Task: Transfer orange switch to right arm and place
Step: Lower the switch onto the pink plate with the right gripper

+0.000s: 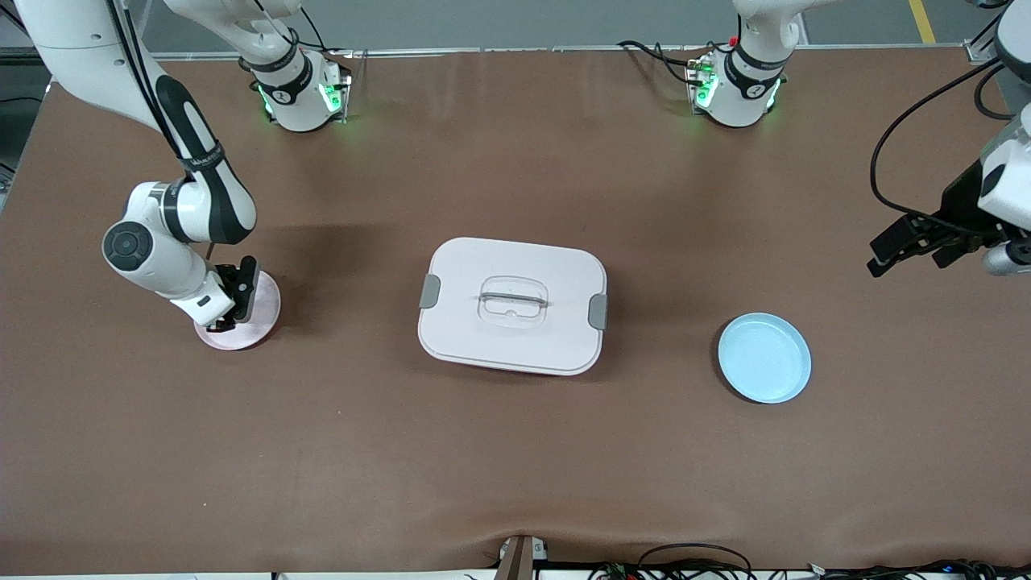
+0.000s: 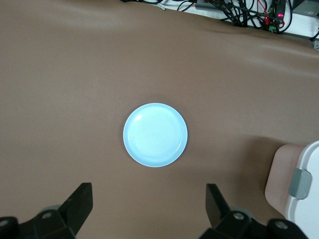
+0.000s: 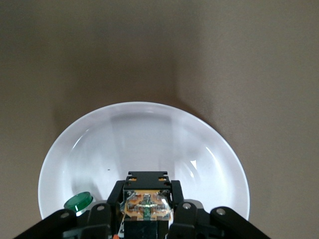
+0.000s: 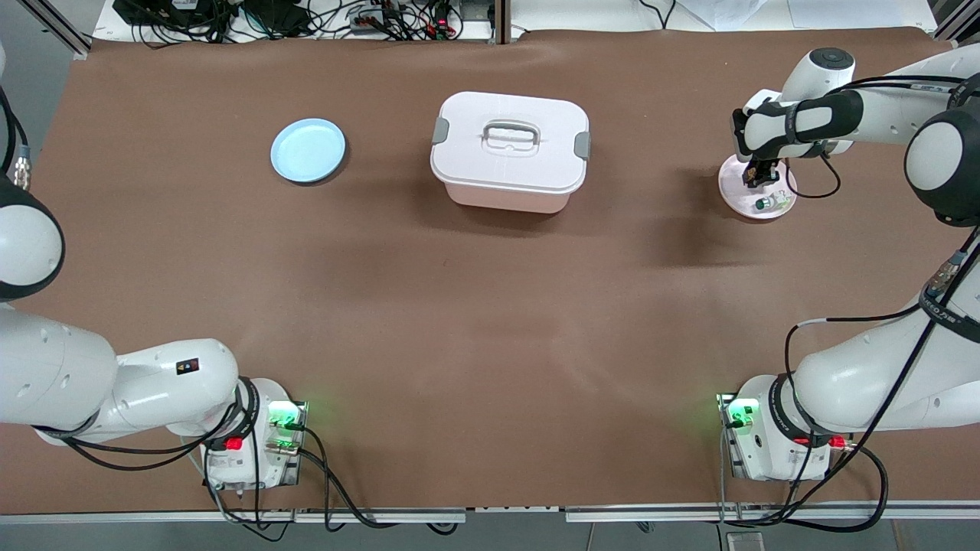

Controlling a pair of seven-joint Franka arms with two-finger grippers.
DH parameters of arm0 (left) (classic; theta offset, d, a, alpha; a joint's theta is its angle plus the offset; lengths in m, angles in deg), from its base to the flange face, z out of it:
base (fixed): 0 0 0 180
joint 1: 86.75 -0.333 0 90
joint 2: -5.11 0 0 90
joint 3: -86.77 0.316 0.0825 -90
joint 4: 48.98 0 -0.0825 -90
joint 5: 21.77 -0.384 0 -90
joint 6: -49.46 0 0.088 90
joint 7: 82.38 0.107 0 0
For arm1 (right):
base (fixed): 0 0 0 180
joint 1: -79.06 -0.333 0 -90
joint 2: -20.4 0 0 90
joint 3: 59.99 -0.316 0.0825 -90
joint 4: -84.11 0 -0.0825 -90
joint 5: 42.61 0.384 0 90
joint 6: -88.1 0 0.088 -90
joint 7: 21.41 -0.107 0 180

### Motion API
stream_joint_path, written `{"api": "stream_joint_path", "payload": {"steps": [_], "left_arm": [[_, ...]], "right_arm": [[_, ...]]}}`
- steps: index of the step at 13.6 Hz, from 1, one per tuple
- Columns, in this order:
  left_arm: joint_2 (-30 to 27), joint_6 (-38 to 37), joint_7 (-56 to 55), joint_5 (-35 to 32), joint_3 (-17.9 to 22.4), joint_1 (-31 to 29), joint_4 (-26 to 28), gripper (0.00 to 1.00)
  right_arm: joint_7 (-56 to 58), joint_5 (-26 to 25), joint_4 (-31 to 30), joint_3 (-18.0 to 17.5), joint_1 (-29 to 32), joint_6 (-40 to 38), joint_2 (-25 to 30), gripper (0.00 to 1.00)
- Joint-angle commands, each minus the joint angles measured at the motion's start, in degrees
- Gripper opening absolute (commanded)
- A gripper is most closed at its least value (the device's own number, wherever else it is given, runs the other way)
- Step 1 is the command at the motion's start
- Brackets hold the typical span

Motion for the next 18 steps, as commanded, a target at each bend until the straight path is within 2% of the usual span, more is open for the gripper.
{"api": "stream_joint_path", "payload": {"steps": [1,8,9,10,11,12,15,16,18], "left_arm": [[-0.3,-2.1,0.8,0.3,-0.3,-0.5,-1.5,1.0],[0.2,-2.1,0.7,0.2,-0.3,-0.4,-1.6,1.0],[0.3,-2.1,0.7,0.2,-0.2,0.1,-1.5,1.0],[0.4,-2.1,0.7,-0.1,-0.2,0.4,-1.6,1.0],[0.5,-2.1,0.7,-0.8,0.1,1.5,-1.6,1.0],[0.5,-2.1,0.8,-1.1,3.0,4.1,-1.6,1.0],[0.5,-2.1,0.7,-1.2,17.9,18.8,-1.5,1.0],[0.5,-2.1,0.7,-1.2,19.3,20.3,-1.5,1.0],[0.5,-2.1,0.7,-1.2,19.3,20.3,-1.5,1.0]], "right_arm": [[0.9,-1.3,0.0,-0.6,0.6,1.4,-0.7,0.0],[0.9,-0.7,0.1,-0.7,0.7,4.1,-2.9,0.0],[0.7,-0.6,0.3,-0.7,0.8,4.0,-2.9,0.61],[0.0,-0.1,0.5,-0.8,1.1,3.6,-2.9,1.0],[0.1,1.3,0.6,-0.8,0.9,3.4,-2.9,1.0],[0.0,2.5,0.7,-0.8,0.7,2.8,-2.9,1.0],[0.0,7.5,3.7,-0.8,1.1,-4.8,-2.6,1.0],[0.0,9.4,5.7,-0.7,1.1,-9.0,-2.6,1.0],[-0.7,11.8,7.0,-0.6,2.5,-12.3,-1.7,1.0]]}}
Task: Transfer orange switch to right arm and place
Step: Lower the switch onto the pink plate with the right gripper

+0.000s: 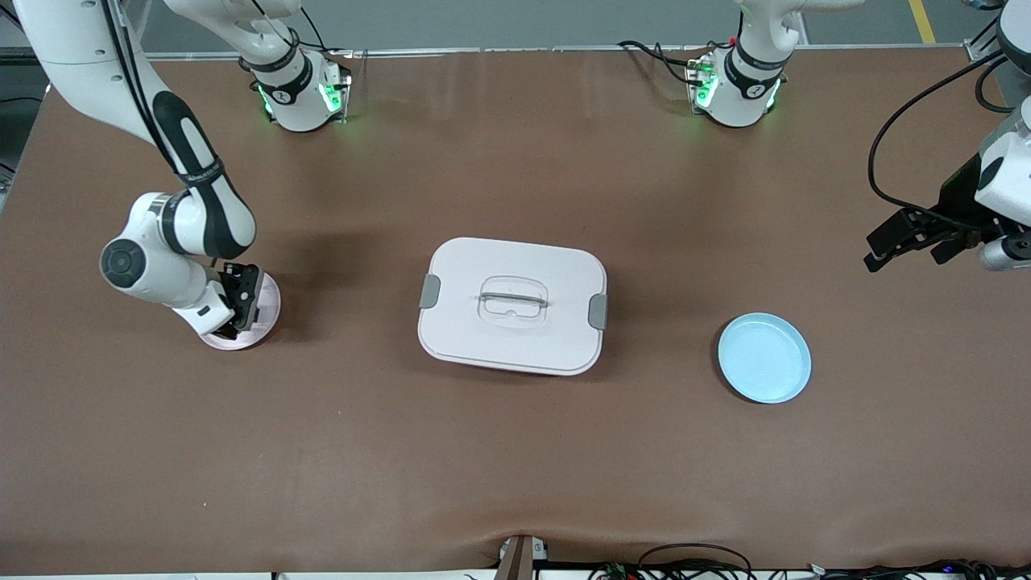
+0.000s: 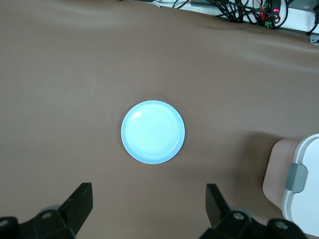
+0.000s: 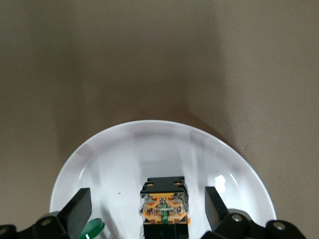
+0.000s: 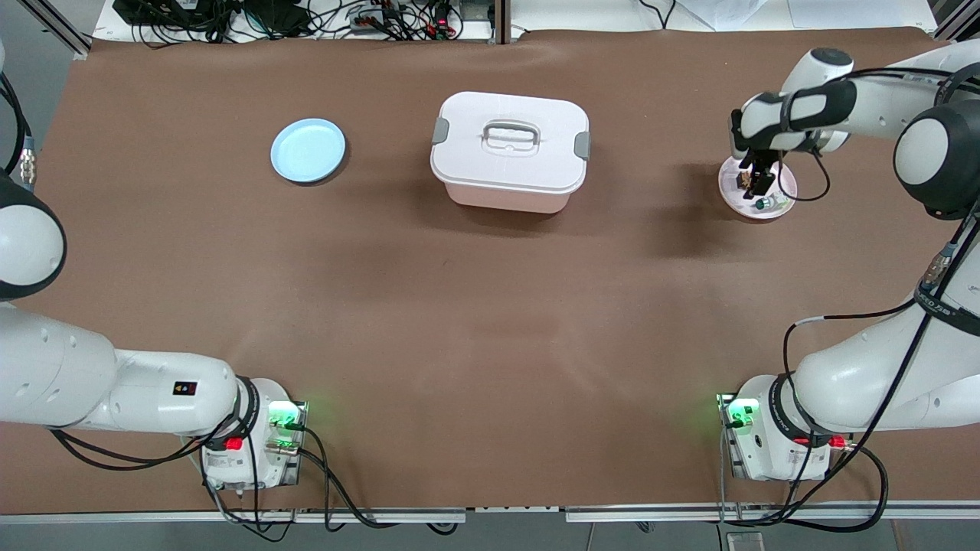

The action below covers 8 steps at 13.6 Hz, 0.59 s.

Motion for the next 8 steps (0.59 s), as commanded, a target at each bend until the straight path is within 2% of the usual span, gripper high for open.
{"api": "stream_joint_path", "payload": {"steps": [1,4,8], "left_arm": [[0.1,-0.9,0.7,-0.9,0.9,0.9,-0.6,1.0],[0.2,-0.9,0.6,-0.9,0.9,1.0,-0.6,1.0],[0.8,-1.9,0.5,-0.9,0.8,1.2,-0.2,1.0]], "right_arm": [[-2.6,3.7,1.7,-0.5,3.2,-4.2,1.6,1.0],[-8.4,4.0,2.0,-0.4,4.0,-6.9,4.0,1.0],[-14.1,4.0,5.6,-0.4,3.9,-13.1,5.9,1.0]]}}
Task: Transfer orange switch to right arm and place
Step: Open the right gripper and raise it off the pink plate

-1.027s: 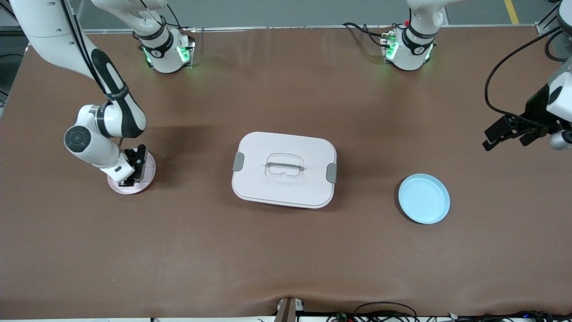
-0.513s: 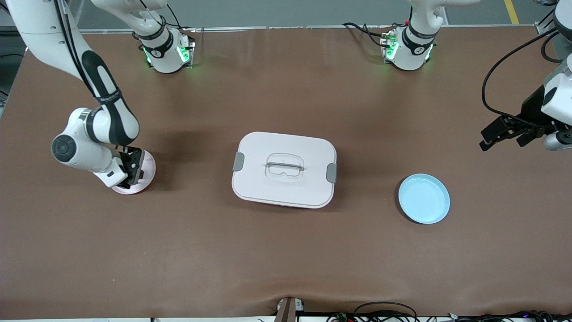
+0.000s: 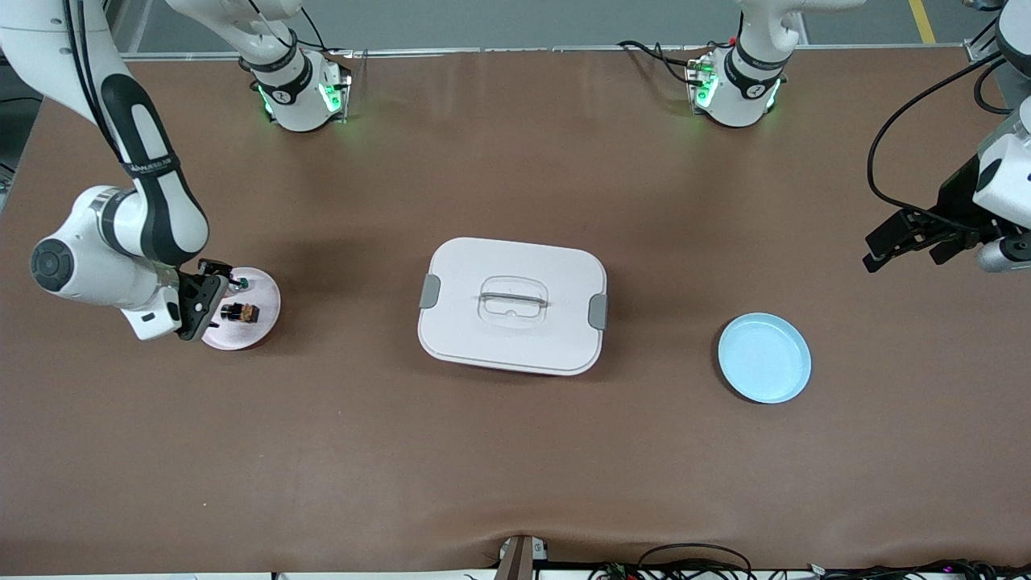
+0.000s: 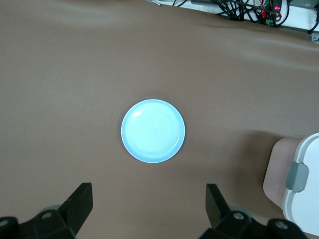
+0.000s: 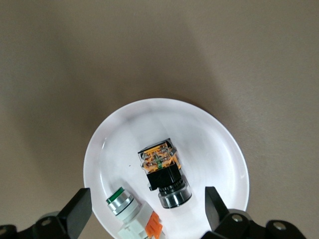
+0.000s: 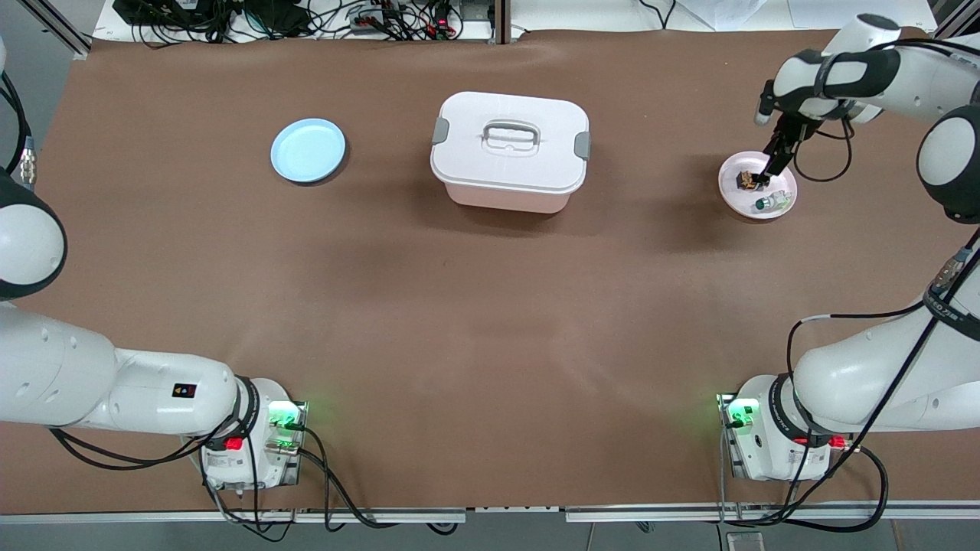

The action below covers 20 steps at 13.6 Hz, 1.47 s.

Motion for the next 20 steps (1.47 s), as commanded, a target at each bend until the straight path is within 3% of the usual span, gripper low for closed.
{"api": "stream_joint_path", "payload": {"steps": [1,3,9,16,20], "left_arm": [[0.6,-2.9,0.8,-0.9,0.6,0.9,-0.5,1.0],[-0.1,-3.7,0.9,-0.9,0.6,0.6,-0.7,1.0],[-1.4,-7.4,4.7,-0.8,0.8,-0.3,-1.7,1.0],[-0.7,-8.8,4.4,-1.3,0.6,0.3,-3.7,1.0],[-0.6,-9.3,7.6,-1.8,0.3,0.3,-3.7,1.0]], "right_arm": [[-6.6,0.9,0.8,-0.5,0.4,-2.9,3.1,1.0],[-20.1,0.2,1.0,-0.6,0.0,-4.5,6.4,1.0],[-36.5,-1.6,1.9,-0.9,-1.4,-5.0,11.5,1.0],[-57.4,-9.8,14.2,-0.9,-6.8,-26.2,13.3,1.0],[-62.8,-9.3,21.4,-0.6,-6.3,-34.7,12.9,1.0]]}}
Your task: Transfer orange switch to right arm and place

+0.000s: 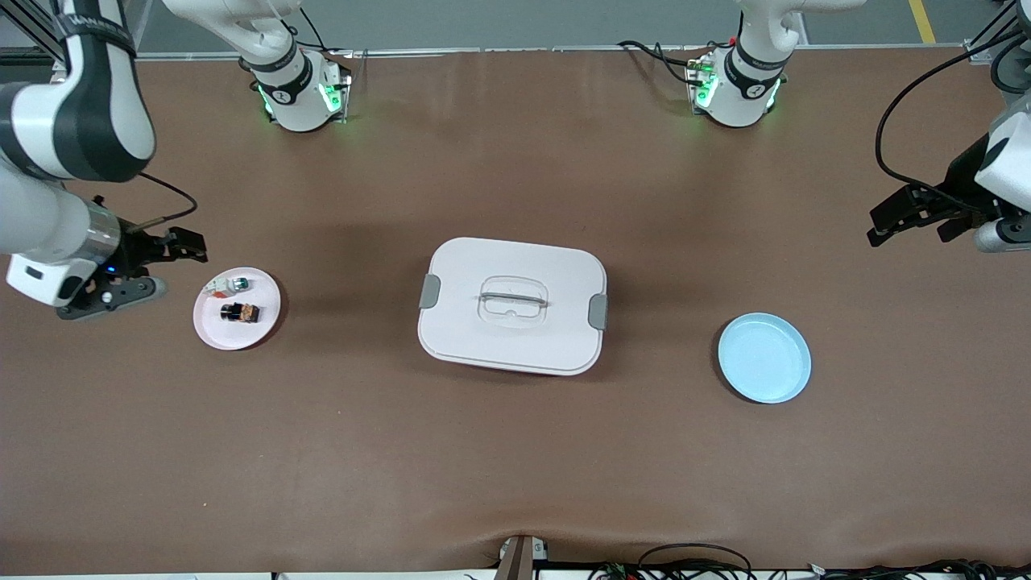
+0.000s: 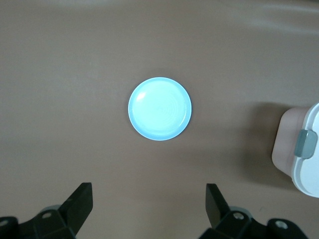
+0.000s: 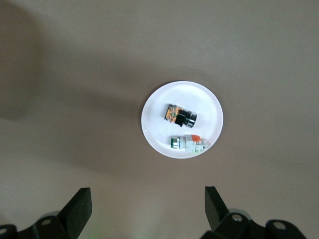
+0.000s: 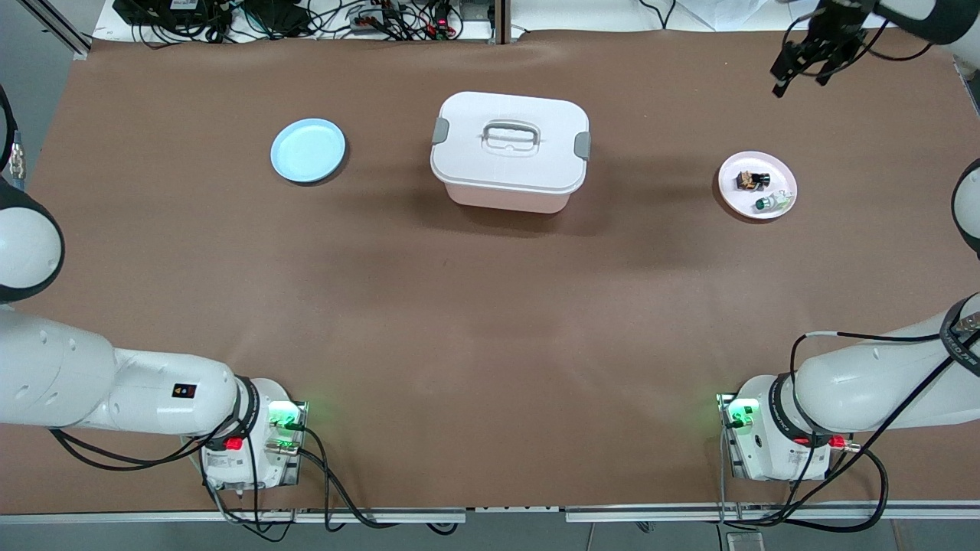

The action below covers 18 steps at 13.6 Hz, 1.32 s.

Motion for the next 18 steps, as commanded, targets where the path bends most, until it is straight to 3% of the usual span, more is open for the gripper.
{"api": "stream_joint_path", "payload": {"steps": [1,5,8,15,18], "left_arm": [[0.2,-1.4,3.2,-1.1,0.1,0.2,-1.4,1.0],[0.3,-1.5,3.2,-1.1,0.1,0.3,-1.4,1.0],[0.3,-1.5,3.1,-1.1,0.1,0.3,-1.4,1.0],[0.3,-1.5,3.2,-1.1,0.1,0.1,-1.4,1.0],[0.3,-1.5,3.2,-1.1,0.1,0.0,-1.4,1.0]], "right_arm": [[-6.0,0.0,3.0,-0.1,0.4,-2.9,-0.1,1.0],[-10.1,0.3,7.0,-0.2,0.4,-5.6,-0.7,1.0],[-9.7,1.4,15.4,0.0,0.9,-13.1,-2.8,1.0],[-9.7,-2.5,14.2,-0.2,0.5,-11.6,-2.4,1.0],[-9.5,0.4,14.9,-0.1,1.0,-8.9,-2.3,1.0]]}}
